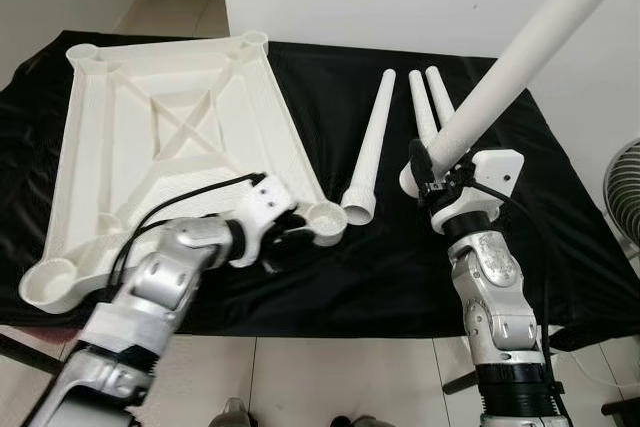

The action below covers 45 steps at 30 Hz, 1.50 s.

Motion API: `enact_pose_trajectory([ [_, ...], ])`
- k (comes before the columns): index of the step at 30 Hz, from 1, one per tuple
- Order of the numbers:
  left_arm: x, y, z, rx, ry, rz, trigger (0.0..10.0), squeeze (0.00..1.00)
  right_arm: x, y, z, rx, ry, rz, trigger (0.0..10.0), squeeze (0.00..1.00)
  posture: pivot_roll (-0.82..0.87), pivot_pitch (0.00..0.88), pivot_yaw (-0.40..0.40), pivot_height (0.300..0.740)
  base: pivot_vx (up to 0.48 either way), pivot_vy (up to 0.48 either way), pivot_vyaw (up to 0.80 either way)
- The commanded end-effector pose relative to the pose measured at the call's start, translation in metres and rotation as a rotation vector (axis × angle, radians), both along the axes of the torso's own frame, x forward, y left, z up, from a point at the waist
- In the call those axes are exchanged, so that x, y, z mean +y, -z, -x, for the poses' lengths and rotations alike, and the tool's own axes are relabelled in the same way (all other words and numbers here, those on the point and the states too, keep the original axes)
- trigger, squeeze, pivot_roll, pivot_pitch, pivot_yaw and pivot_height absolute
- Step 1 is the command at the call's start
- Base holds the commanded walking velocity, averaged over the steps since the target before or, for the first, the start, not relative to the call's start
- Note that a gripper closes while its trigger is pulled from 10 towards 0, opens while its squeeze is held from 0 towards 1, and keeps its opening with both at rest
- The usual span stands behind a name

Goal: Building children table

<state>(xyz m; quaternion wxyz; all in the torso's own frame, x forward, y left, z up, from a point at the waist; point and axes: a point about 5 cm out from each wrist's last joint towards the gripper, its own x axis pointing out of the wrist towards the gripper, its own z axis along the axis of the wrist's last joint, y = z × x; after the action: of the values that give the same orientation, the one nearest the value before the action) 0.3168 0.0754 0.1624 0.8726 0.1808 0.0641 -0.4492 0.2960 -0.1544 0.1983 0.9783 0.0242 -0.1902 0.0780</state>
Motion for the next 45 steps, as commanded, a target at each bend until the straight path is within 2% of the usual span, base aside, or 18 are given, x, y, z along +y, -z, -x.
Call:
enact_pose_trajectory([
  [1, -0.006, 0.001, -0.001, -0.015, -0.019, -0.017, 0.0, 0.00, -0.001, -0.006, 0.001, -0.022, 0.007, 0.009, 10.0, 0.00, 0.10, 0.090, -0.027, 0.740, 0.000, 0.000, 0.00],
  [5, -0.030, 0.003, 0.003, -0.021, 0.024, -0.011, 0.0, 0.00, 0.001, -0.006, 0.001, -0.022, 0.002, 0.007, 10.0, 0.00, 0.10, 0.091, -0.025, 0.740, 0.000, 0.000, 0.00],
  [10, -0.036, 0.005, 0.006, -0.018, 0.055, -0.011, 0.2, 0.00, 0.003, -0.006, 0.001, -0.022, -0.004, 0.007, 10.0, 0.00, 0.10, 0.092, -0.024, 0.740, 0.000, 0.000, 0.00],
  [11, -0.035, 0.004, 0.009, -0.030, 0.093, -0.014, 10.0, 0.00, 0.008, -0.005, 0.001, -0.016, -0.038, 0.015, 10.0, 0.00, 0.09, 0.094, -0.024, 0.740, 0.000, 0.000, 0.00],
  [14, -0.032, -0.002, 0.012, -0.054, 0.136, 0.012, 10.0, 0.00, 0.013, -0.005, 0.001, -0.010, -0.076, 0.022, 10.0, 0.00, 0.09, 0.097, -0.031, 0.740, 0.000, 0.000, 0.00],
  [16, -0.029, -0.012, 0.016, -0.062, 0.168, 0.078, 10.0, 0.00, 0.019, -0.003, 0.000, 0.004, -0.108, 0.029, 10.0, 0.00, 0.09, 0.097, -0.034, 0.740, 0.000, 0.000, 0.00],
  [19, -0.024, -0.023, 0.017, -0.082, 0.180, 0.121, 10.0, 0.00, 0.025, -0.001, -0.001, 0.025, -0.145, 0.046, 10.0, 0.00, 0.10, 0.096, -0.036, 0.740, 0.000, 0.000, 0.00],
  [24, -0.013, -0.034, 0.014, -0.123, 0.150, 0.133, 10.0, 0.00, 0.034, 0.003, -0.005, 0.057, -0.192, 0.106, 10.0, 0.00, 0.10, 0.096, -0.037, 0.740, 0.000, 0.000, 0.00],
  [25, -0.003, -0.034, 0.013, -0.142, 0.127, 0.087, 10.0, 0.00, 0.041, 0.009, -0.011, 0.097, -0.195, 0.155, 10.0, 0.00, 0.11, 0.095, -0.042, 0.740, 0.000, 0.000, 0.00],
  [28, 0.001, -0.028, 0.017, -0.150, 0.133, 0.039, 10.0, 0.00, 0.050, 0.012, -0.015, 0.125, -0.227, 0.194, 10.0, 0.00, 0.13, 0.094, -0.054, 0.740, 0.000, 0.000, 0.00],
  [32, 0.000, -0.023, 0.022, -0.142, 0.147, 0.020, 10.0, 0.00, 0.053, 0.012, -0.018, 0.130, -0.232, 0.196, 10.0, 0.00, 0.14, 0.094, -0.058, 0.740, 0.000, 0.000, 0.00],
  [33, 0.000, -0.016, 0.027, -0.134, 0.162, -0.023, 10.0, 0.00, 0.058, 0.010, -0.019, 0.109, -0.243, 0.194, 10.0, 0.00, 0.15, 0.093, -0.063, 0.740, 0.000, 0.000, 0.00],
  [36, 0.001, -0.008, 0.030, -0.123, 0.168, -0.069, 10.0, 0.00, 0.061, 0.006, -0.019, 0.076, -0.253, 0.184, 10.0, 0.00, 0.15, 0.093, -0.065, 0.740, 0.000, 0.000, 0.00],
  [42, 0.003, 0.002, 0.029, -0.095, 0.136, -0.121, 10.0, 0.00, 0.052, -0.004, -0.017, 0.025, -0.230, 0.096, 10.0, 0.00, 0.15, 0.086, -0.066, 0.740, 0.000, 0.000, 0.00],
  [45, 0.005, 0.005, 0.020, -0.082, 0.069, -0.113, 10.0, 0.00, 0.041, -0.008, -0.014, 0.000, -0.195, 0.060, 10.0, 0.00, 0.14, 0.080, -0.055, 0.740, 0.000, 0.000, 0.00],
])
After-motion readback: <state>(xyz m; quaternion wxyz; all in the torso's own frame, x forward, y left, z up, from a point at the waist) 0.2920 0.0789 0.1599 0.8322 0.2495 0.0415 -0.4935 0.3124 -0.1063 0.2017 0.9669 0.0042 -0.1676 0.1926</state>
